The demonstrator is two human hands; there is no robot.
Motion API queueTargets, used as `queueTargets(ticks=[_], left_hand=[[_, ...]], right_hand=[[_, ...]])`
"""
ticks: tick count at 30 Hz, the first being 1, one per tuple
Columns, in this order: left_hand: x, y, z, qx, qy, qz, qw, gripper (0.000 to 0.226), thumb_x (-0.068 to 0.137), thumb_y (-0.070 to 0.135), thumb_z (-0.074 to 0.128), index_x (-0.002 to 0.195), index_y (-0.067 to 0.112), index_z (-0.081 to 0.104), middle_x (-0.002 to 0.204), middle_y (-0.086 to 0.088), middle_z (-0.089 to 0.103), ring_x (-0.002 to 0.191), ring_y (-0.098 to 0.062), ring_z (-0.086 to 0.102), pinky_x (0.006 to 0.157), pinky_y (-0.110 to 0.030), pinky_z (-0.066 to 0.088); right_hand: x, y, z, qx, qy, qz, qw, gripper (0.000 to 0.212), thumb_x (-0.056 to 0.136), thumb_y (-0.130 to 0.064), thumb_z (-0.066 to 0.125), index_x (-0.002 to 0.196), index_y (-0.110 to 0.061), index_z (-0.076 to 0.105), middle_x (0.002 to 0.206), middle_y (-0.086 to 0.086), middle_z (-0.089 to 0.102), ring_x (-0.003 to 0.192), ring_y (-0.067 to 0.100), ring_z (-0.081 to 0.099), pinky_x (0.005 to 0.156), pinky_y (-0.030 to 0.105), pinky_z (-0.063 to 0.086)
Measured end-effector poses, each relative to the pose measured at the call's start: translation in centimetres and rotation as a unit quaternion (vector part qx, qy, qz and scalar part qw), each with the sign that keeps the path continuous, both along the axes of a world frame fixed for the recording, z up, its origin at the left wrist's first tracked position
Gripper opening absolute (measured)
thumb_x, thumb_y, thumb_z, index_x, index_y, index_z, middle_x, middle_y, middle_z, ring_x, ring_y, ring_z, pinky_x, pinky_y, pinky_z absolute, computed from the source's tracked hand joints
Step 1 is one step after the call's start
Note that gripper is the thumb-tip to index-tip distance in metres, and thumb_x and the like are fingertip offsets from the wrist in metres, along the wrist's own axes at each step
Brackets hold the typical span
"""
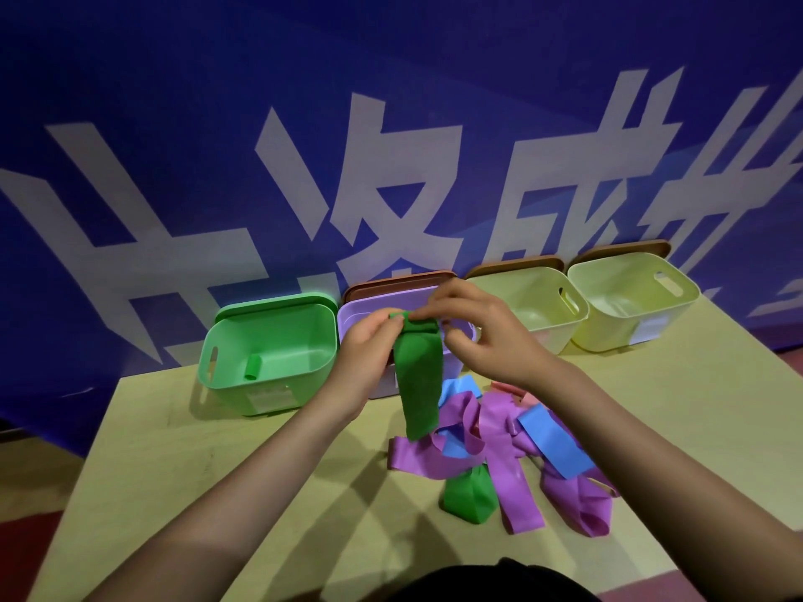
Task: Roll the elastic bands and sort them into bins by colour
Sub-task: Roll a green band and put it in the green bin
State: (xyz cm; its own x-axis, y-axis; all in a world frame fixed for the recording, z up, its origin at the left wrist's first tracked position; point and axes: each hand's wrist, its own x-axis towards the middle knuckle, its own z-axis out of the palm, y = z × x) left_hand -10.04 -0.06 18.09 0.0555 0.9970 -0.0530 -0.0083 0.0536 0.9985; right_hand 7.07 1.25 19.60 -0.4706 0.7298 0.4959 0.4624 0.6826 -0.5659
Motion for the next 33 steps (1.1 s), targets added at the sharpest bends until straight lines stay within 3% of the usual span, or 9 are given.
queueTargets(ticks=[2, 4, 7, 10, 14, 18, 23, 27, 33], left_hand=[[-0.4, 0.1, -0.6, 0.05, 0.08, -0.004, 0.996, 0.023, 0.099, 0.015, 0.045, 0.092, 0.013, 0.067, 0.086, -0.012, 0.067, 0.085, -0.027, 0.062, 0.082, -0.043, 0.049], [-0.4, 0.0, -0.7, 0.08, 0.12, -0.007, 0.99, 0.023, 0.1, 0.014, 0.044, 0.093, 0.017, 0.065, 0.086, -0.003, 0.068, 0.089, -0.022, 0.064, 0.084, -0.041, 0.05], [-0.2, -0.3, -0.3, 0.104, 0.14, -0.012, 0.985, 0.025, 0.099, 0.011, 0.043, 0.09, 0.024, 0.063, 0.083, 0.008, 0.065, 0.083, -0.01, 0.062, 0.081, -0.033, 0.049], [-0.2, -0.4, -0.3, 0.113, 0.141, -0.022, 0.983, 0.025, 0.099, 0.009, 0.045, 0.09, 0.023, 0.063, 0.084, 0.006, 0.066, 0.083, -0.009, 0.061, 0.081, -0.033, 0.048], [-0.1, -0.6, -0.2, 0.089, 0.083, -0.029, 0.992, 0.017, 0.09, 0.027, 0.049, 0.087, 0.021, 0.065, 0.08, 0.0, 0.064, 0.082, -0.02, 0.061, 0.081, -0.048, 0.05], [-0.2, -0.5, -0.2, 0.123, 0.106, -0.032, 0.986, 0.015, 0.092, 0.024, 0.053, 0.086, 0.017, 0.065, 0.082, -0.013, 0.065, 0.081, -0.028, 0.061, 0.079, -0.052, 0.049], [-0.2, -0.6, -0.5, 0.139, 0.125, -0.027, 0.982, 0.024, 0.093, 0.026, 0.052, 0.088, 0.006, 0.064, 0.082, -0.018, 0.064, 0.081, -0.034, 0.061, 0.075, -0.051, 0.048], [-0.1, -0.9, -0.4, 0.155, 0.12, -0.012, 0.981, 0.016, 0.096, 0.012, 0.053, 0.086, 0.006, 0.064, 0.079, -0.013, 0.064, 0.073, -0.021, 0.06, 0.071, -0.041, 0.048], [-0.4, -0.7, -1.1, 0.227, 0.161, -0.002, 0.96, 0.025, 0.089, 0.036, 0.051, 0.077, 0.015, 0.058, 0.068, -0.003, 0.054, 0.064, -0.018, 0.049, 0.061, -0.038, 0.041]], right_hand=[[-0.7, -0.6, -0.5, -0.098, 0.081, -0.035, 0.991, 0.039, 0.083, -0.011, 0.044, 0.114, -0.014, 0.067, 0.095, -0.003, 0.06, 0.089, 0.009, 0.057, 0.079, 0.021, 0.048], [-1.4, -0.8, -0.8, -0.19, 0.164, -0.079, 0.965, 0.025, 0.093, -0.016, 0.051, 0.113, -0.017, 0.065, 0.086, -0.001, 0.063, 0.078, 0.012, 0.06, 0.071, 0.026, 0.051], [-1.8, -0.6, -1.0, -0.259, 0.202, -0.097, 0.939, 0.006, 0.092, -0.016, 0.063, 0.093, -0.012, 0.068, 0.068, -0.005, 0.062, 0.057, 0.003, 0.056, 0.057, 0.018, 0.046], [-1.8, -0.4, -1.4, -0.264, 0.202, -0.11, 0.937, 0.009, 0.087, -0.013, 0.068, 0.078, -0.012, 0.066, 0.056, -0.009, 0.06, 0.051, 0.002, 0.054, 0.053, 0.016, 0.044], [-1.5, -0.3, -1.3, -0.252, 0.201, -0.112, 0.94, 0.01, 0.087, -0.012, 0.068, 0.081, -0.004, 0.067, 0.062, -0.001, 0.061, 0.056, 0.007, 0.055, 0.057, 0.021, 0.045], [-1.0, -0.5, -0.4, -0.238, 0.167, -0.081, 0.953, 0.015, 0.091, -0.012, 0.063, 0.079, -0.005, 0.069, 0.058, -0.004, 0.059, 0.051, 0.005, 0.052, 0.055, 0.02, 0.044], [-0.8, -0.8, -0.2, -0.238, 0.15, -0.061, 0.958, 0.02, 0.093, -0.015, 0.061, 0.073, -0.018, 0.066, 0.053, -0.011, 0.057, 0.051, 0.003, 0.052, 0.056, 0.017, 0.042], [-0.9, -0.9, -0.3, -0.25, 0.173, -0.045, 0.952, 0.013, 0.092, -0.011, 0.062, 0.08, -0.015, 0.066, 0.058, -0.013, 0.061, 0.054, 0.002, 0.053, 0.056, 0.015, 0.043], [-1.2, -0.9, -0.7, -0.244, 0.166, -0.057, 0.954, 0.012, 0.09, -0.012, 0.064, 0.078, -0.009, 0.064, 0.053, -0.008, 0.057, 0.051, 0.006, 0.052, 0.054, 0.021, 0.043]])
